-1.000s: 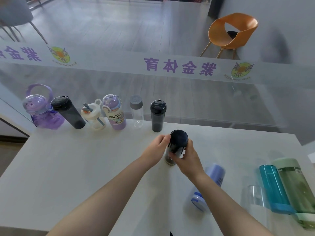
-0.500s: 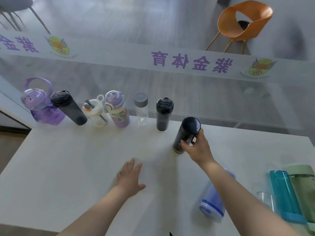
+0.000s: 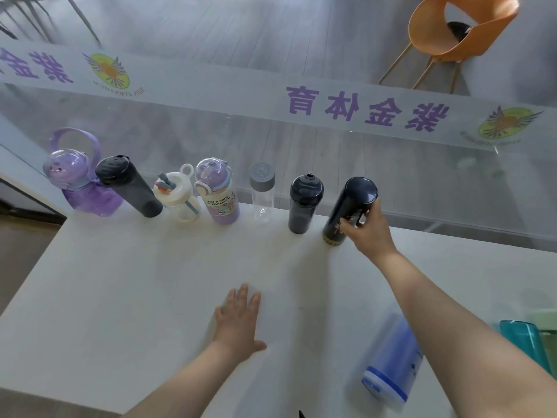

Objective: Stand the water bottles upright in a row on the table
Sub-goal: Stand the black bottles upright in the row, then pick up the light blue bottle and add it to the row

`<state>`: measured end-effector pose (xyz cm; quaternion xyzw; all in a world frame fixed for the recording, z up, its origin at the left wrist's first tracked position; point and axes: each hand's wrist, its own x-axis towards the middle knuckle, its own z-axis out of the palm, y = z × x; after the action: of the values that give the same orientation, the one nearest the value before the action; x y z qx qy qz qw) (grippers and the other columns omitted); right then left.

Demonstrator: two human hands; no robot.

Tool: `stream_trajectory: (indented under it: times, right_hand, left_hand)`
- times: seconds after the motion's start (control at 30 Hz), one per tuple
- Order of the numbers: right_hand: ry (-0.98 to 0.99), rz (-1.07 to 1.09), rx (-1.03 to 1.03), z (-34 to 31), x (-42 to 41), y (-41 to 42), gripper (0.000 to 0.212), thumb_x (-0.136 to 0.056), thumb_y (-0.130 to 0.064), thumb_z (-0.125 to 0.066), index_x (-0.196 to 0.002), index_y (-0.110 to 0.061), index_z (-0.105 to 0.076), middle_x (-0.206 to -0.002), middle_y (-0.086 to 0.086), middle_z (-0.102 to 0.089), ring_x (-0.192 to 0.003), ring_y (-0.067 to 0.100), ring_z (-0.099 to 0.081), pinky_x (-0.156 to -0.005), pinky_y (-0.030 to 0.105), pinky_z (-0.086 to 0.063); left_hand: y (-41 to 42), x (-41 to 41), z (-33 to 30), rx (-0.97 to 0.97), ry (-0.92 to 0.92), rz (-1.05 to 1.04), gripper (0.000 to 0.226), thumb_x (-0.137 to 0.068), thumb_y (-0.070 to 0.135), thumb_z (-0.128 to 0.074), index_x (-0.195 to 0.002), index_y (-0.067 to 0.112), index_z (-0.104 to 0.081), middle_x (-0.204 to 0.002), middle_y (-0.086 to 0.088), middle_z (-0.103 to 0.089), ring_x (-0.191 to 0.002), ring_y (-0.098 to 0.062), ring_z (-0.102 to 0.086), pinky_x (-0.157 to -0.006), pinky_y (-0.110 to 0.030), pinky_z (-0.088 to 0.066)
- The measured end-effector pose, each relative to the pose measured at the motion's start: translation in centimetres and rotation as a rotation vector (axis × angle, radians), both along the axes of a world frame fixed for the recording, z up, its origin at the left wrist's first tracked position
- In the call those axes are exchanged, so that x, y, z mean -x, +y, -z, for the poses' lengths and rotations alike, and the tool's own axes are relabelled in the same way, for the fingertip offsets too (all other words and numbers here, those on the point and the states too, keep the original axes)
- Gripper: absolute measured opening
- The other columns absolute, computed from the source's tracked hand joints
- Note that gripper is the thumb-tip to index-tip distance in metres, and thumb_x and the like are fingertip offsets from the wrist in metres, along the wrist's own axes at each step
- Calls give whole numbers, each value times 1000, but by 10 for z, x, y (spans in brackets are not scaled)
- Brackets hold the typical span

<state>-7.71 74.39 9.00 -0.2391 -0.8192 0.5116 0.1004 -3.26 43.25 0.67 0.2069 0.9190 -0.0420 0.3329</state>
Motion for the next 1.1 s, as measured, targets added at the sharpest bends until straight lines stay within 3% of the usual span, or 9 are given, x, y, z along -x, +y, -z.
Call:
stream_trajectory:
  times: [0.2,0.43,0.53,0.63,0.8,0.97,1.1]
  right_hand:
    - [1,-8,15,4,14,8,58,-75,-21,-73,-123,-27,-41,-108,-7,-59,-101,19,-60,-91,43,-53]
    - [31,20,42,9,17,6,54,-78,-14,-71,-122,-27,-42,-107,-8,-58,-102,17,-60,-91,36,-53]
    - [22,18,49,11,17,7,57,-77,-19,-71,-123,-30,-40,-112,-8,-59,-103,10,-59,-96,38,-51]
    - [-28,-14,29,12,13,10,66,-77,-29,-72,-132,-33,-35,-127,-7,-54,-116,13,-54,-100,37,-47]
    - [-56,0,2,17,-13,19,72,-89,-24,-65,-146,-28,-22,-148,1,-37,-129,18,-41,-103,35,-39]
    - [-116,-14,-35,15,-68,28,61,-92,-15,-58,-145,-21,-28,-142,3,-42,-122,19,-45,-107,38,-39]
    - [-170,-116,-128,17,-126,35,56,-92,-11,-57,-143,-17,-35,-142,1,-43,-125,17,-44,-106,31,-36]
  left_hand:
    - [1,0,-1,8,-17,6,111,-79,61,-63,-151,23,13,-159,-10,23,-146,-35,15,-116,-56,-12]
    - [1,0,2,38,-16,27,110,-81,62,-58,-149,20,18,-157,-12,26,-145,-37,18,-116,-56,-9]
    - [0,-1,4,42,-1,31,109,-82,64,-55,-149,20,19,-157,-11,27,-145,-36,19,-116,-55,-8]
    - [-1,-1,6,33,10,27,107,-83,64,-53,-149,22,19,-157,-10,27,-146,-35,19,-116,-54,-8]
    - [-2,-1,7,-43,53,-16,94,-87,59,-49,-151,24,9,-160,-8,19,-148,-29,12,-118,-47,-8]
    - [10,-4,-2,-160,66,-114,77,-91,49,-48,-152,23,-8,-162,-6,2,-149,-26,-2,-119,-40,-13]
    - [32,-23,-9,-249,70,-129,72,-92,42,-51,-151,18,-18,-161,-9,-11,-147,-26,-13,-119,-37,-17]
